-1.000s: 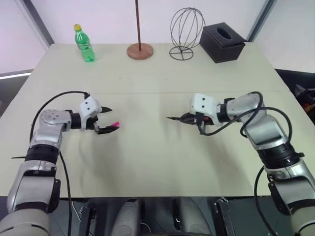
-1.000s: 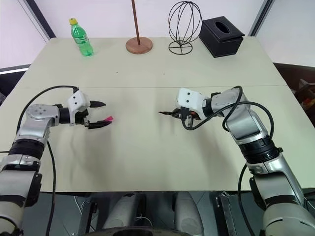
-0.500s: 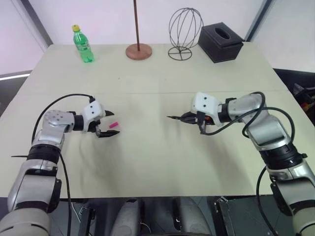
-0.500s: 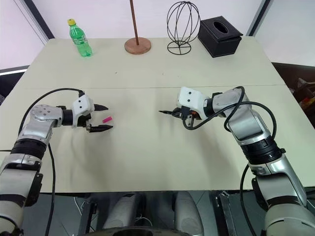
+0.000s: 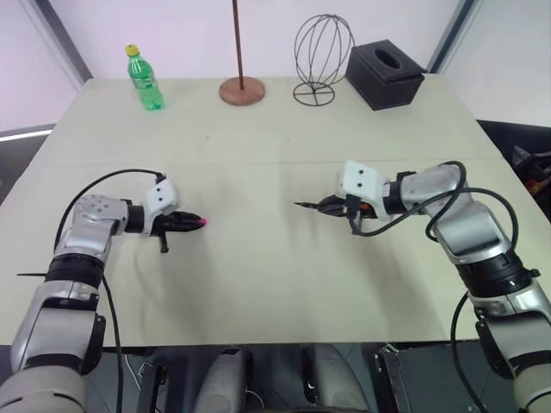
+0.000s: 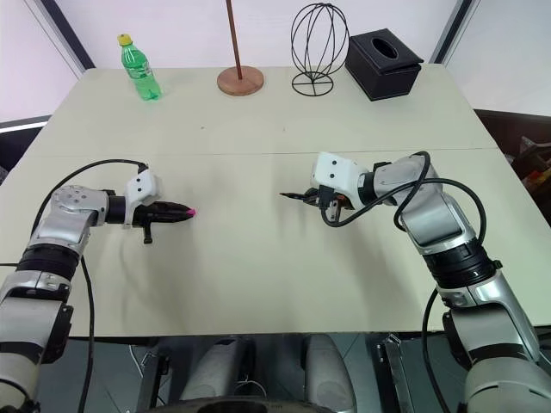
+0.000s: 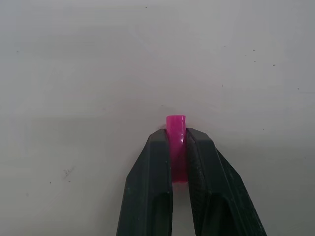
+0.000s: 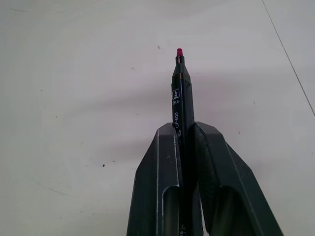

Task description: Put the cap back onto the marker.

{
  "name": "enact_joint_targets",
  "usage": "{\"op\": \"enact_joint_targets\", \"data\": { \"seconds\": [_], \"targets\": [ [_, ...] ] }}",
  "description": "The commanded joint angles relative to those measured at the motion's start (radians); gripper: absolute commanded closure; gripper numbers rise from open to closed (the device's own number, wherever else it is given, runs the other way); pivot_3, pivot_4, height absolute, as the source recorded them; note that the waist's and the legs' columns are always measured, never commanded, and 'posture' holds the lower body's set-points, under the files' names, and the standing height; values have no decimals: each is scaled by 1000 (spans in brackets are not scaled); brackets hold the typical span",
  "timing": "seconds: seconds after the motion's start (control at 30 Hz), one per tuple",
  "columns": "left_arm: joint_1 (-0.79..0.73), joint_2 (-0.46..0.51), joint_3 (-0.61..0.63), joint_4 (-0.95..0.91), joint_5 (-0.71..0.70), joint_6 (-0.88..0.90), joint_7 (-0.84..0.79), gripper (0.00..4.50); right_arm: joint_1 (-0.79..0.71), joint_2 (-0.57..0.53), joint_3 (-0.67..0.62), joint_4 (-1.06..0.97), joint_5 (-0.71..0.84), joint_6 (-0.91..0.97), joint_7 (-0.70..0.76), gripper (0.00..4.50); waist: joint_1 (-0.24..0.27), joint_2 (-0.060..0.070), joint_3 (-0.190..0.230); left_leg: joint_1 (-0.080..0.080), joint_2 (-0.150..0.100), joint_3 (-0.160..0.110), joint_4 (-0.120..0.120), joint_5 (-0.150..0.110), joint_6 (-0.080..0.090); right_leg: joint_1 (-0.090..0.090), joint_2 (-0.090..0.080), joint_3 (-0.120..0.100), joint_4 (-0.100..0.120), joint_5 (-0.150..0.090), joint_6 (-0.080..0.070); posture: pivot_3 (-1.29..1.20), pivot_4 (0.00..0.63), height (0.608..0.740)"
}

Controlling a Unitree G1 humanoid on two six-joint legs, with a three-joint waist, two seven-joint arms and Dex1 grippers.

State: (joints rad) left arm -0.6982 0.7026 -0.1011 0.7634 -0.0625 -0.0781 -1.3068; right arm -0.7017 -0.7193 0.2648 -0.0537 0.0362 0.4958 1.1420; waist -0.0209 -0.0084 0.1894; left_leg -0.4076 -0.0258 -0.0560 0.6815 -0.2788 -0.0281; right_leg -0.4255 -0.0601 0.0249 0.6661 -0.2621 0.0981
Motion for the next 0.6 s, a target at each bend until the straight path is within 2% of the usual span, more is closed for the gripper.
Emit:
{"op": "enact_joint_targets", "data": {
  "seconds": [0.03,0.17,0.3,0.6],
  "targets": [
    [14,35,16,26,20,-3,32,4420,-15,-17,-41,1,14,-9,-10,4500,0,0,0,0,0,0,0,0,0,0,0,0,0,0,0,0,150,740],
    [-34,26,41,35,0,-20,58,4420,-22,-23,-40,19,12,-24,-17,4500,1,0,0,0,0,0,0,0,0,0,0,0,0,0,0,0,150,740],
    [-143,8,69,-34,-60,35,31,4420,-46,-41,-33,44,-6,-82,-9,4500,6,-1,1,-1,0,0,0,0,0,-1,0,0,0,0,0,0,150,740],
    [-277,-70,1,-174,-69,48,-82,4420,-148,-28,-3,144,-28,-194,36,4500,1,-2,1,-2,-2,0,0,0,0,-1,-1,-1,-2,0,0,0,150,740]
  ]
}}
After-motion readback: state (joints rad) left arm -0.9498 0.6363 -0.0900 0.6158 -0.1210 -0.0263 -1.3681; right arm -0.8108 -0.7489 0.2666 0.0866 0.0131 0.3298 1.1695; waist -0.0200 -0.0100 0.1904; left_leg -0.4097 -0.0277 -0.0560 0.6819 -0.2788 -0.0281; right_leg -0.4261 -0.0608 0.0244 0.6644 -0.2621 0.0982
